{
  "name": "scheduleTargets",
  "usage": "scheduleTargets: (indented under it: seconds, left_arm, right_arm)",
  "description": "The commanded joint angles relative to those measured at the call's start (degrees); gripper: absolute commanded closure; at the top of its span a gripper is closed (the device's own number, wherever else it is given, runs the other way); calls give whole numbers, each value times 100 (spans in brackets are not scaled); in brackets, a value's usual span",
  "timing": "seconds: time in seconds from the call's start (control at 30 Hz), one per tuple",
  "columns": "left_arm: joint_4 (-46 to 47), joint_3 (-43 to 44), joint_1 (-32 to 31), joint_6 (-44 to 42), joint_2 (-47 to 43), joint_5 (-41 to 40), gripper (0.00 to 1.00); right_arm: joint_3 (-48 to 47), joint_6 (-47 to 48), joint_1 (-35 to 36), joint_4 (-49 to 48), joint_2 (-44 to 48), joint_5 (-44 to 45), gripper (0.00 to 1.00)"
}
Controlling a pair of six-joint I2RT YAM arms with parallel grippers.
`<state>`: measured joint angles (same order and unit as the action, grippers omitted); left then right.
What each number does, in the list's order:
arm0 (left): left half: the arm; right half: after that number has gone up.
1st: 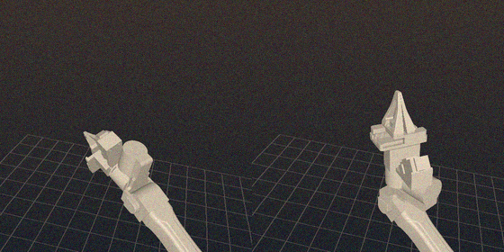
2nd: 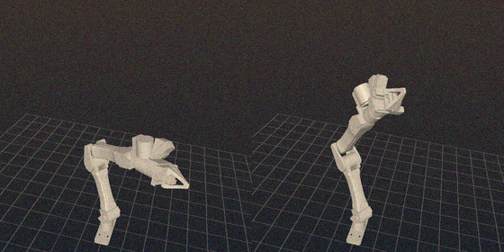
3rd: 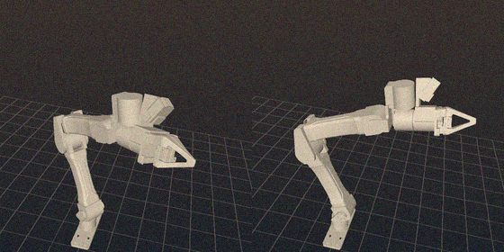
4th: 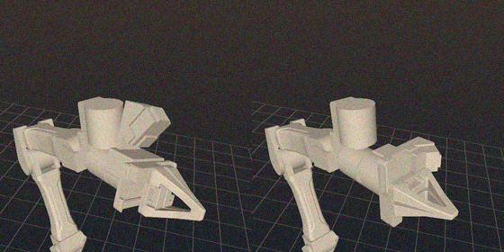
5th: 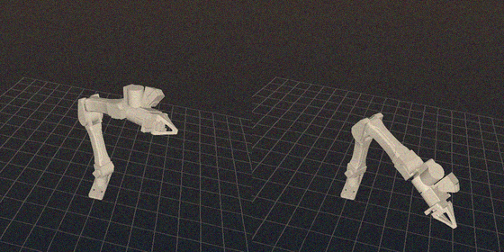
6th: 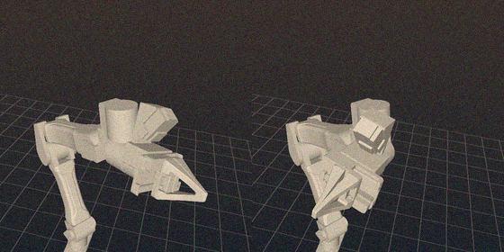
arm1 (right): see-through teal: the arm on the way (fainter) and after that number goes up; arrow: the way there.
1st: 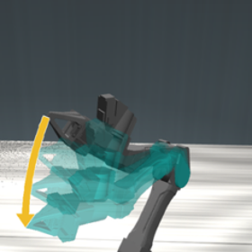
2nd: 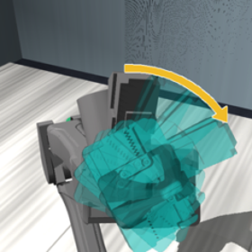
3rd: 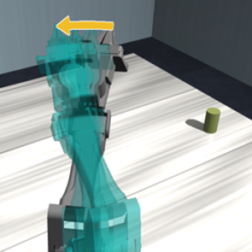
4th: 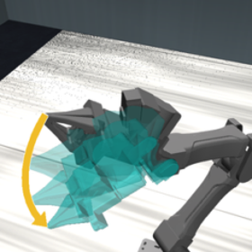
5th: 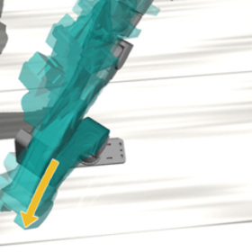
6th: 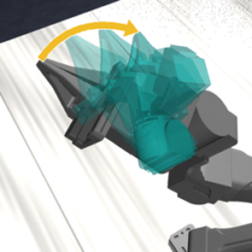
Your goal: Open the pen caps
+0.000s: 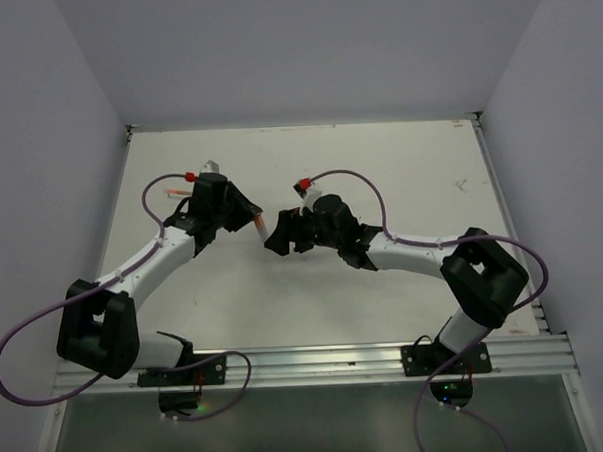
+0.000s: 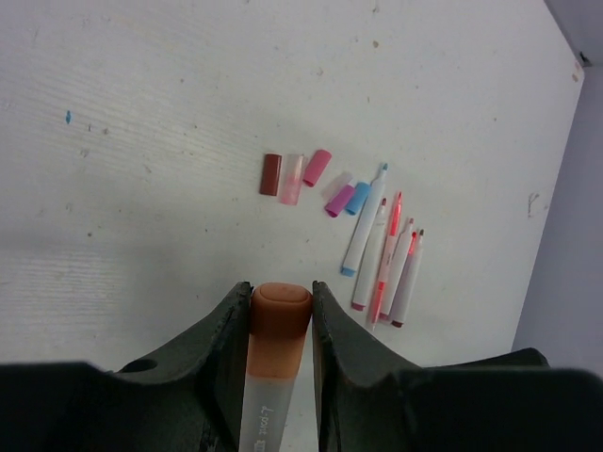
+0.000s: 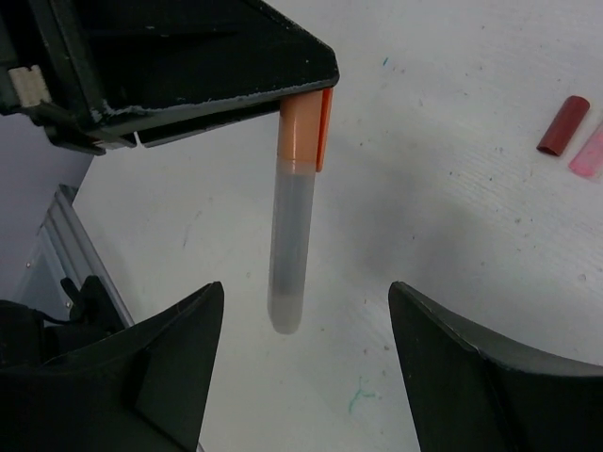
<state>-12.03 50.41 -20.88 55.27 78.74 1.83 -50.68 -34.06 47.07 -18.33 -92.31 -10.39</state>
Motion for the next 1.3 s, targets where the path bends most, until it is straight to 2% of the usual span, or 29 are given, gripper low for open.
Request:
scheduleTargets:
  seconds: [0.0, 0.07, 0.17, 0.3, 0.33, 0.43, 0.57, 0.6, 0.67, 0.7, 0.73, 0.77, 0.83, 0.93, 1.03, 1.27]
  left_arm:
    - [403, -31, -74, 265, -280, -156, 100]
    - [456, -49, -109, 283, -333, -147, 100]
    - [509, -67, -161, 283, -377, -156, 100]
    - [675, -128, -197, 231, -447, -104, 100]
    - [719, -163, -188, 204, -465, -86, 100]
    - [860, -190, -197, 108, -509, -7, 100]
    - [1045, -260, -188, 2, -579, 160, 100]
    - [1097, -304, -188, -50, -631, 195, 100]
    - [1298, -313, -188, -225, -675, 318, 100]
    - [1335, -304, -188, -288, -728, 362, 96]
    - [1379, -313, -188, -358, -772, 432, 91]
    - [1431, -313, -179, -559, -807, 468, 80]
    - [1511, -260, -170, -762, -921, 573, 70]
    - [1748, -269, -65, -1140, -1123, 958, 48]
    - [2151, -321, 172, -1430, -1282, 1721, 37]
    - [3048, -322, 577, -1782, -1265, 3586, 34]
  right_arm:
    - [-398, 31, 48, -417, -260, 195, 26]
    - [-460, 49, 66, -452, -375, 196, 28]
    - [-557, 93, 66, -479, -498, 160, 36]
    - [-636, 207, 66, -488, -533, 64, 54]
    - [-645, 216, 66, -488, -525, 38, 63]
    - [-637, 242, 66, -514, -516, -77, 74]
    - [-575, 234, 66, -532, -446, -217, 98]
    - [-540, 225, 66, -514, -419, -209, 100]
    - [-488, 277, 57, -479, -323, -226, 100]
    - [-461, 312, 65, -461, -279, -226, 100]
    - [-443, 339, 48, -426, -235, -235, 100]
    - [-400, 348, 39, -417, -130, -287, 100]
    - [-364, 383, -13, -356, -7, -393, 100]
    - [-276, 392, -163, -286, 248, -683, 100]
    - [-197, 348, -382, -268, 538, -1033, 100]
    - [-65, 181, -787, -496, 1022, -2140, 100]
